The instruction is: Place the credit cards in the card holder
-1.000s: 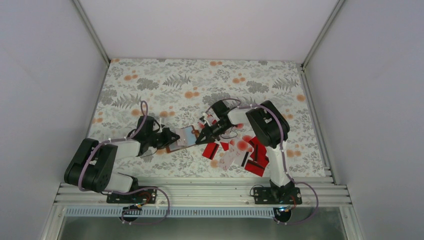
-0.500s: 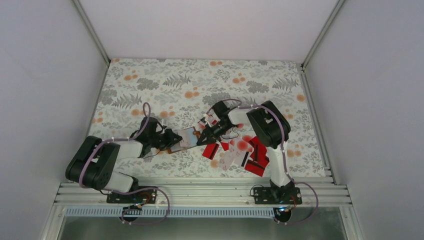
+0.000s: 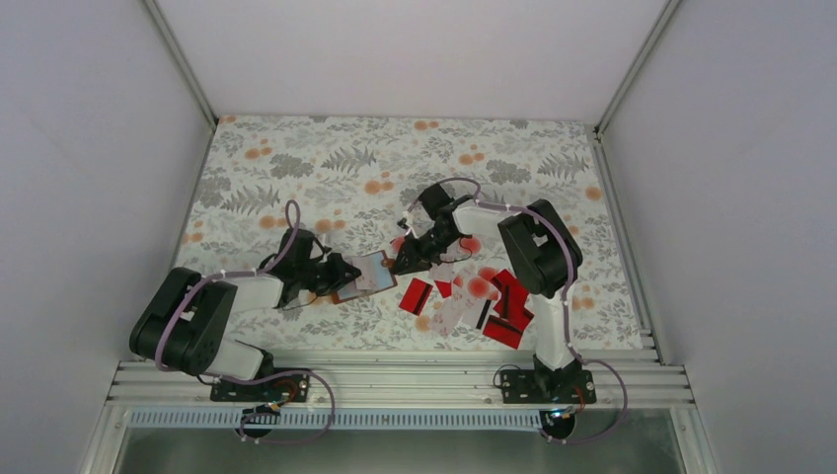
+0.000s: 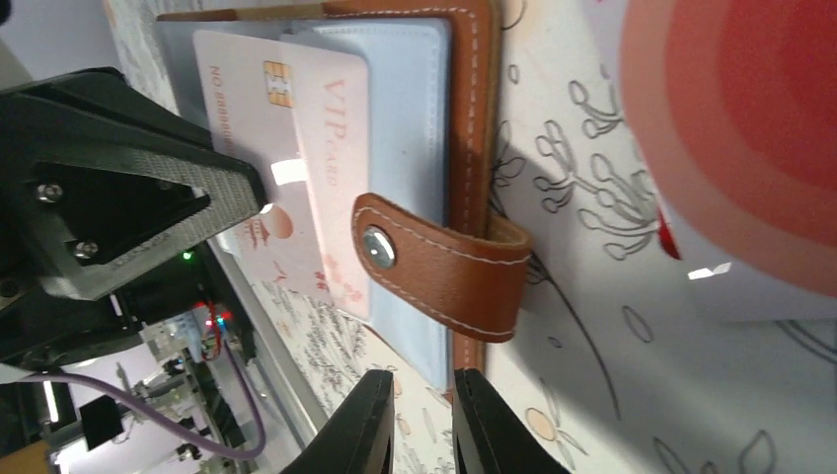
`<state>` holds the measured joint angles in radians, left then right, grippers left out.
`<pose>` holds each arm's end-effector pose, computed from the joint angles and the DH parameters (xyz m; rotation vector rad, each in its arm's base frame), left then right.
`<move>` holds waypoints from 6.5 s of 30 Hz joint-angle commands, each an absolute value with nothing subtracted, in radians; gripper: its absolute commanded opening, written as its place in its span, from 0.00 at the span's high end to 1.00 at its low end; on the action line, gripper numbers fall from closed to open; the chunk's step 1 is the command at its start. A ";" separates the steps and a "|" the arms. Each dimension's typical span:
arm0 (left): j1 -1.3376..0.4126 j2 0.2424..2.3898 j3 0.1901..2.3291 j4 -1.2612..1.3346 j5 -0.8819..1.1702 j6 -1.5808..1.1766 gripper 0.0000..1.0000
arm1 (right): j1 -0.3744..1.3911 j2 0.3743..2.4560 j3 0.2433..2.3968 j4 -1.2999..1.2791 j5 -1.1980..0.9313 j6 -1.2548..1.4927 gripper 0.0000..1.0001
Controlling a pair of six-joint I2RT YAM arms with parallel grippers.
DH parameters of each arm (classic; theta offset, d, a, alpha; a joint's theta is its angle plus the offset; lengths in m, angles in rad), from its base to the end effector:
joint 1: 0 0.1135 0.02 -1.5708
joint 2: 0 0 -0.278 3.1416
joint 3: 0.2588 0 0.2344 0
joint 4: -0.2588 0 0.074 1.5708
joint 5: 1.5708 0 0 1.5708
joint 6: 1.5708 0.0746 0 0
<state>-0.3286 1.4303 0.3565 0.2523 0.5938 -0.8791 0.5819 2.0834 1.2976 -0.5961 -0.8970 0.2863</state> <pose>0.2083 -0.1151 0.1187 -0.4026 2.5678 -1.2261 0.2867 0.2584 0.1195 0.5087 -2.5984 -1.2601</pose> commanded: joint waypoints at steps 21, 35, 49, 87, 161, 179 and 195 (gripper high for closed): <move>-0.335 1.484 0.341 0.254 0.589 -0.900 0.98 | 0.613 2.154 1.213 -0.470 -0.904 0.351 0.94; -0.345 1.528 0.335 0.315 0.600 -0.945 0.98 | 0.615 2.171 1.228 -0.464 -0.945 0.364 0.96; -0.385 1.584 0.402 0.278 0.577 -0.902 0.98 | 0.615 2.173 1.255 -0.482 -0.954 0.349 0.96; -0.460 1.466 0.549 -0.169 0.366 -0.817 0.73 | 0.615 2.165 1.262 -0.480 -0.953 0.350 0.96; -0.260 1.056 0.634 -0.676 0.025 -0.737 0.23 | 0.927 2.290 1.963 -1.173 -0.110 0.615 0.40; -0.259 1.064 0.619 -0.637 0.081 -0.702 0.23 | 0.959 2.318 2.025 -1.277 0.088 0.671 0.51; -0.261 1.107 0.638 -0.708 0.072 -0.723 0.30 | 0.939 2.241 1.874 -1.179 0.110 0.615 0.84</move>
<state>-0.2646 1.0939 0.6228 -0.6758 0.0769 -0.7181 0.9470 2.2936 1.9209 -1.2278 0.1005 0.6327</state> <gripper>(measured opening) 0.709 0.175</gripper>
